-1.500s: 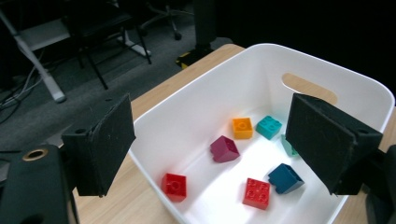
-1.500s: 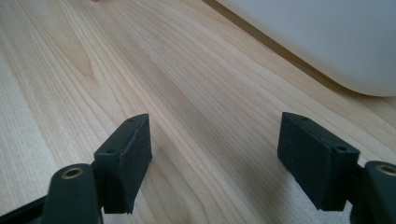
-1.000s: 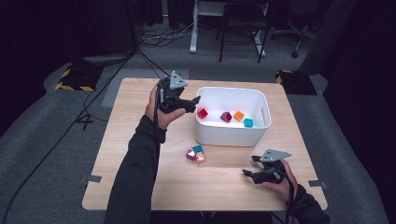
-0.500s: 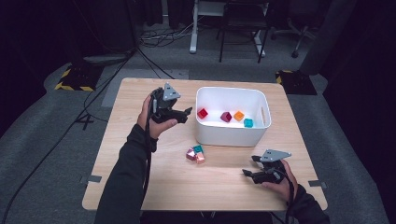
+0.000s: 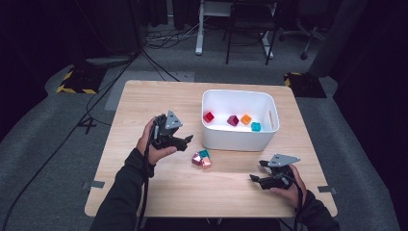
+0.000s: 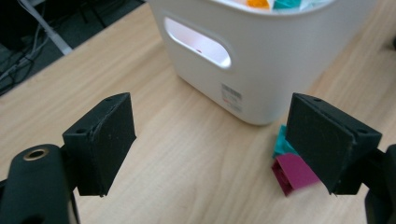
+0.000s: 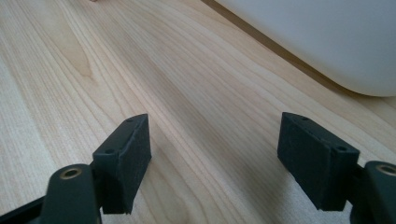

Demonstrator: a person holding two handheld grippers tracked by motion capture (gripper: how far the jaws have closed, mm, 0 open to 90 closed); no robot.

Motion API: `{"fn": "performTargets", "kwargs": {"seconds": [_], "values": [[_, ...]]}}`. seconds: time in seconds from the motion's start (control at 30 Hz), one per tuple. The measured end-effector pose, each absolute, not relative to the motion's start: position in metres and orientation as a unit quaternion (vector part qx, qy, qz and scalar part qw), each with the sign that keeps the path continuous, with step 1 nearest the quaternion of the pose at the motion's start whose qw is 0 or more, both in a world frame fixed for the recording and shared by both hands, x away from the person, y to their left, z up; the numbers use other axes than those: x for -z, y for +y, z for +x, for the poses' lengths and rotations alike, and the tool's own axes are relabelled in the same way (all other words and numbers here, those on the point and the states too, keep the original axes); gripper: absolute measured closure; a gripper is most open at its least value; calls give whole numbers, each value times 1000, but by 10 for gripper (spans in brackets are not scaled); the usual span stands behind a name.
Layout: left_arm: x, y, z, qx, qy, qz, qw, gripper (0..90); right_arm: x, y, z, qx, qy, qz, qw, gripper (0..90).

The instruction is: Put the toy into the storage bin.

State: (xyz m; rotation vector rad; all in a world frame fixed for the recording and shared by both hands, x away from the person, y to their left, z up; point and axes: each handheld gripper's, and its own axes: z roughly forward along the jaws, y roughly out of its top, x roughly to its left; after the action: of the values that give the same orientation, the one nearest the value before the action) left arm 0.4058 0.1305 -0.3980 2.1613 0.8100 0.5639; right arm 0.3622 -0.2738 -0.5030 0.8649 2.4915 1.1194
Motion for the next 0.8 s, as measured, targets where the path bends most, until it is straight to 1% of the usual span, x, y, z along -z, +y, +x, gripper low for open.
{"fn": "performTargets", "kwargs": {"seconds": [0.13, 0.33, 0.5, 0.6, 0.8], "values": [[414, 129, 394, -205, 311, 848, 377, 169, 503, -274, 362, -387, 861, 300, 138, 258], [434, 124, 382, -190, 299, 862, 362, 176, 503, -273, 362, -388, 860, 301, 139, 258], [452, 114, 374, -164, 284, 872, 364, 182, 503, -273, 362, -389, 859, 302, 138, 257], [463, 109, 372, -148, 283, 875, 363, 190, 503, -273, 362, -389, 859, 303, 138, 257], [480, 99, 374, -133, 277, 884, 352, 206, 503, -273, 362, -389, 859, 303, 138, 257]]}}
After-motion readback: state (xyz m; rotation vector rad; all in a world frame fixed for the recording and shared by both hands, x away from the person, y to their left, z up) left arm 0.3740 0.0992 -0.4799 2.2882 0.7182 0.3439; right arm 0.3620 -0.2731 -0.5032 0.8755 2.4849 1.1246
